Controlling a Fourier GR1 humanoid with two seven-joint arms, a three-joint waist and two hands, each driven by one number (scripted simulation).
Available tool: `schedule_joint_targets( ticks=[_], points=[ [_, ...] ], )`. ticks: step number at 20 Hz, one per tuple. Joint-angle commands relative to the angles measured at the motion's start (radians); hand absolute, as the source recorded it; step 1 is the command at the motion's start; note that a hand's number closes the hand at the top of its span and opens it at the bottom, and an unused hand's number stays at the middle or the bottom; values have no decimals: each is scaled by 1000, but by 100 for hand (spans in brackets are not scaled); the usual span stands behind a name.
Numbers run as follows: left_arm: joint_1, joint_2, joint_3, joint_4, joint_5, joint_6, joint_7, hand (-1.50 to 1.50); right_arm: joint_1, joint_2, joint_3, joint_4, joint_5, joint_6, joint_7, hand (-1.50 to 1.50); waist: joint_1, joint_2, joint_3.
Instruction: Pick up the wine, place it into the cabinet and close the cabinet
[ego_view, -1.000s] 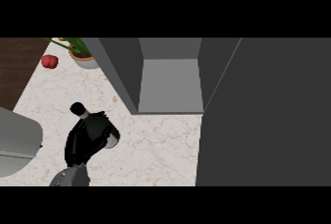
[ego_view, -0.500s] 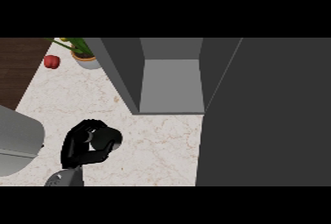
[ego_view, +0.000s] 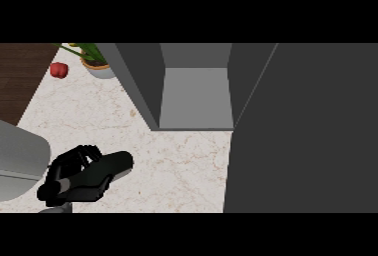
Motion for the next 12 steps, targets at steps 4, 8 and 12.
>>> schedule_joint_targets(
  ticks=[4,8,12],
  points=[
    [83,10,5,-225,5,31,20,150,-8,25,15,-71,-38,-25,34,-150,6,1,-1],
    [114,-66,-90,-426,41,36,196,150,-37,-5,-49,-23,-85,1,25,-150,7,1,-1],
    [142,-48,-101,-552,84,28,323,150,-2,16,8,-129,-56,-30,86,-150,2,0,-1]
  ],
)
